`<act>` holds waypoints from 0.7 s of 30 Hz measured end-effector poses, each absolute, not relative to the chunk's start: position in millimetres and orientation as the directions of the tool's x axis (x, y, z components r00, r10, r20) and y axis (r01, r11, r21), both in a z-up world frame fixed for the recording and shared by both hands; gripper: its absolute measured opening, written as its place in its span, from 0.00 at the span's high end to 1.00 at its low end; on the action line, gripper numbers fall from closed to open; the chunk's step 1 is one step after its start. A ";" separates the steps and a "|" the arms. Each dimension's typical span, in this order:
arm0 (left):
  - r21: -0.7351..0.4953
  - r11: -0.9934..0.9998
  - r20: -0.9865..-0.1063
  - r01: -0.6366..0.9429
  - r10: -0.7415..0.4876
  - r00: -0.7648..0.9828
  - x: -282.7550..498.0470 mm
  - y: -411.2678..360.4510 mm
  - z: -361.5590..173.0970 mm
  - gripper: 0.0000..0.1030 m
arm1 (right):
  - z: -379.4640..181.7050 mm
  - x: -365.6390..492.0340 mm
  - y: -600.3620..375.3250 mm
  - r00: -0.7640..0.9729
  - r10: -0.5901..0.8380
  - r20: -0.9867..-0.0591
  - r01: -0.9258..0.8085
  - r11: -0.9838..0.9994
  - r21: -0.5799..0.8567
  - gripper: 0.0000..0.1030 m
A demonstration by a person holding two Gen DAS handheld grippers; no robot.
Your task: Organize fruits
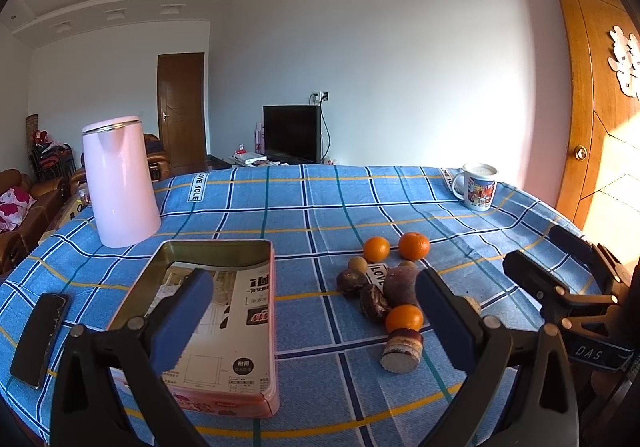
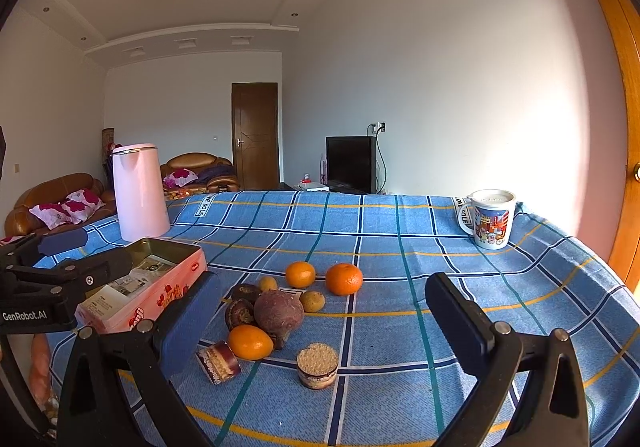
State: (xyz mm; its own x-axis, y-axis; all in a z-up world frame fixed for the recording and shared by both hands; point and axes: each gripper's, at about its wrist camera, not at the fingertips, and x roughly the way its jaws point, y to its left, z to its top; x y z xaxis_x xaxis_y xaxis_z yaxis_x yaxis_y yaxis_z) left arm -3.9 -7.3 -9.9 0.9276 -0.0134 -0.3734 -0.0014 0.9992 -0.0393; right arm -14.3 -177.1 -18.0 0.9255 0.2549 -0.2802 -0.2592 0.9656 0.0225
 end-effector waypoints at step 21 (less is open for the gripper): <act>-0.046 0.999 -0.374 -0.006 -0.012 0.927 -3.8 -5.9 -8.7 0.00 | -21.3 -13.9 -176.3 0.922 0.254 -0.291 -0.261 0.965 0.015 0.01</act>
